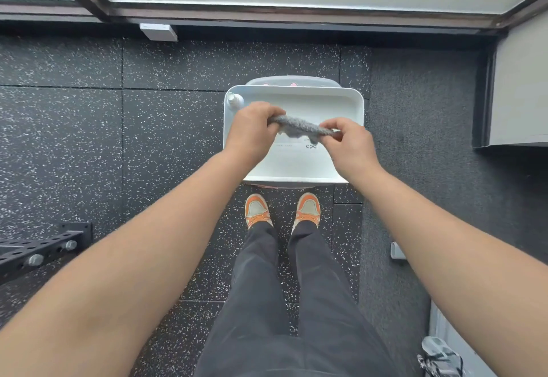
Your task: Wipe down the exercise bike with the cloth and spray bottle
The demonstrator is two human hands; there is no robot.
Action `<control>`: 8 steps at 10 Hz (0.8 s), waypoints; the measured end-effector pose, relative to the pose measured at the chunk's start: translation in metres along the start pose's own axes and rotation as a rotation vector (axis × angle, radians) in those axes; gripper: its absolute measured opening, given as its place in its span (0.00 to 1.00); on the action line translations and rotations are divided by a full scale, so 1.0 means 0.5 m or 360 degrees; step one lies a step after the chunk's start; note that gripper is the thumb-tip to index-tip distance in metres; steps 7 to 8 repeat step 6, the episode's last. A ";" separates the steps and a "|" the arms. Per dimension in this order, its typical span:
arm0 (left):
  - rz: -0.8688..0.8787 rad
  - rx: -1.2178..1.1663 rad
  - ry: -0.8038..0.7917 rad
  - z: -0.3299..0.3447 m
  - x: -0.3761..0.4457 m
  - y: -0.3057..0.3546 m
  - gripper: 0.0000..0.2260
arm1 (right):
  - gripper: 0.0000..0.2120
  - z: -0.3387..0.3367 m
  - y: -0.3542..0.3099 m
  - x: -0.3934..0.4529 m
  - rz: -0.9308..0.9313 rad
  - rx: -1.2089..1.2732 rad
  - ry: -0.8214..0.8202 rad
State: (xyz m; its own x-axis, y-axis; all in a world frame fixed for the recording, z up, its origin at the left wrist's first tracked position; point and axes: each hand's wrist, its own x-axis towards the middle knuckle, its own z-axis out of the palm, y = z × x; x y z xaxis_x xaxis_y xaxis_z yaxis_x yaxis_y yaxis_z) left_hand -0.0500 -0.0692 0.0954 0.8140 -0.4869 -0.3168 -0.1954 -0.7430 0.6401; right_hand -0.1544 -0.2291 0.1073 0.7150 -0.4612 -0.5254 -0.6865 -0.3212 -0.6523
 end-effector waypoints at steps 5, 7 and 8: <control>-0.0048 0.0477 -0.0739 0.071 -0.041 -0.047 0.20 | 0.20 0.011 0.053 -0.037 -0.0029 -0.0691 -0.0487; -0.0029 0.0413 -0.0604 0.054 -0.051 -0.033 0.18 | 0.19 0.007 0.026 -0.051 -0.0083 -0.0650 -0.0401; -0.0029 0.0413 -0.0604 0.054 -0.051 -0.033 0.18 | 0.19 0.007 0.026 -0.051 -0.0083 -0.0650 -0.0401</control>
